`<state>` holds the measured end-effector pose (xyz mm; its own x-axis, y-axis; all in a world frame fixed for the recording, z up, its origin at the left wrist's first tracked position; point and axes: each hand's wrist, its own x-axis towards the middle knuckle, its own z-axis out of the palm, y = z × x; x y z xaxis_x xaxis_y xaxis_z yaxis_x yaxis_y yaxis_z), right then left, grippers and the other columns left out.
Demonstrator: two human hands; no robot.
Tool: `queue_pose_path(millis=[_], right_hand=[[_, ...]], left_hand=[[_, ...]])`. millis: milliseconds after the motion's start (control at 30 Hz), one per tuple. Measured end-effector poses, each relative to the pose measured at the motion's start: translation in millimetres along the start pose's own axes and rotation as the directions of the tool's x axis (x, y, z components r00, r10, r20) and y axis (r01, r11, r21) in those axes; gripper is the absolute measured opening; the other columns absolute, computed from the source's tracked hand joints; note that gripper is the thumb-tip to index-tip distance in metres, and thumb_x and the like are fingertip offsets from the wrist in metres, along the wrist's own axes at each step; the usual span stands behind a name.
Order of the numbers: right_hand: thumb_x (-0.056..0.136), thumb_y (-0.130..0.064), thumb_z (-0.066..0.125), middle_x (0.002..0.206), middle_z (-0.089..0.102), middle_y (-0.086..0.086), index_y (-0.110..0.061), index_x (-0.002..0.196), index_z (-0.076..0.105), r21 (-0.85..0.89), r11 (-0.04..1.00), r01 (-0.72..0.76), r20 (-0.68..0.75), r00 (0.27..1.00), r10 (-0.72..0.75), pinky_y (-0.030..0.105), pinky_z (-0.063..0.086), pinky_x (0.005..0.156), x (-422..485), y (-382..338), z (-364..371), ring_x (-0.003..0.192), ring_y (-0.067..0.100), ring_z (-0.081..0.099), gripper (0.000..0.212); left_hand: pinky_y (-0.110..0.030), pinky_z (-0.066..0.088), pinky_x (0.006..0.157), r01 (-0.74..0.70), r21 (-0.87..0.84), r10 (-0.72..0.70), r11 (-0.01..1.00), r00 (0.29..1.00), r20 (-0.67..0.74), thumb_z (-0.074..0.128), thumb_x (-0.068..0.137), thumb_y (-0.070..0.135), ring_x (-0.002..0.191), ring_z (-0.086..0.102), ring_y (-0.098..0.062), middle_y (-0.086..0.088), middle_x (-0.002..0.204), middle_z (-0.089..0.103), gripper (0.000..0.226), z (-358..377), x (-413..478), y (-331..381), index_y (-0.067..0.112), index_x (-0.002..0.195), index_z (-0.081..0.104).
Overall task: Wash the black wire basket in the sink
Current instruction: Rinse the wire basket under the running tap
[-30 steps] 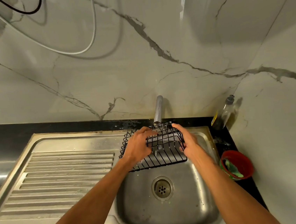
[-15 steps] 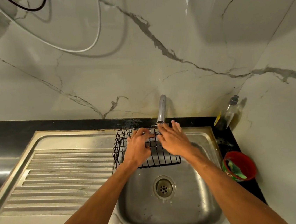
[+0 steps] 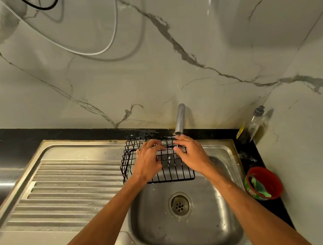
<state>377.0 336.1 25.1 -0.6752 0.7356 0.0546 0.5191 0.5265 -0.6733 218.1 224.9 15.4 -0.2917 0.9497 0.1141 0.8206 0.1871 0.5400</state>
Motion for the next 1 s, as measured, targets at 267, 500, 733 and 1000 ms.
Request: queue_pose_path(millis=[267, 500, 733, 1000], right_hand=[[0.1, -0.023, 0.056, 0.126, 0.065, 0.004, -0.01, 0.116, 0.071, 0.276, 0.961, 0.018, -0.099, 0.995, 0.01, 0.025, 0.053, 0.092, 10, -13, -21, 0.108, 0.012, 0.062, 0.025], [0.101, -0.017, 0.055, 0.115, 0.071, 0.002, -0.021, 0.105, 0.072, 0.702, 0.697, -0.146, -0.105, 0.947, 0.305, 0.029, 0.05, 0.099, 11, -7, -21, 0.105, 0.011, 0.065, 0.017], [0.1, -0.011, 0.055, 0.116, 0.072, -0.006, -0.015, 0.112, 0.072, 0.696, 0.708, -0.12, -0.072, 0.969, 0.234, 0.019, 0.045, 0.099, -1, -11, -6, 0.112, 0.001, 0.062, 0.022], [0.101, -0.019, 0.055, 0.129, 0.063, -0.01, -0.02, 0.13, 0.063, 0.526, 0.85, -0.036, -0.094, 0.991, 0.1, 0.024, 0.045, 0.105, -8, -6, 0, 0.117, -0.004, 0.056, 0.03]], left_hand=[[-0.005, 0.034, 0.098, 0.024, -0.154, -0.032, 0.988, 0.998, -0.049, 0.065, 0.072, -0.014, 0.124, 0.053, -0.012, 0.002, 0.131, 0.061, 0.054, -16, 7, -2, 0.017, 0.115, 0.074], [-0.022, 0.043, 0.103, 0.07, -0.288, -0.067, 0.955, 0.998, 0.021, 0.063, 0.069, -0.018, 0.124, 0.056, -0.014, 0.0, 0.128, 0.065, 0.058, -23, 10, -12, 0.018, 0.113, 0.076], [-0.022, 0.054, 0.089, 0.213, -0.403, -0.196, 0.89, 0.977, 0.083, 0.064, 0.076, -0.019, 0.116, 0.062, -0.017, 0.001, 0.126, 0.068, 0.058, -11, 5, -22, 0.028, 0.107, 0.075], [-0.035, 0.063, 0.067, 0.395, -0.432, -0.399, 0.811, 0.913, 0.087, 0.063, 0.079, -0.015, 0.079, 0.072, -0.023, -0.007, 0.119, 0.073, 0.047, 6, 7, -17, 0.015, 0.113, 0.075]])
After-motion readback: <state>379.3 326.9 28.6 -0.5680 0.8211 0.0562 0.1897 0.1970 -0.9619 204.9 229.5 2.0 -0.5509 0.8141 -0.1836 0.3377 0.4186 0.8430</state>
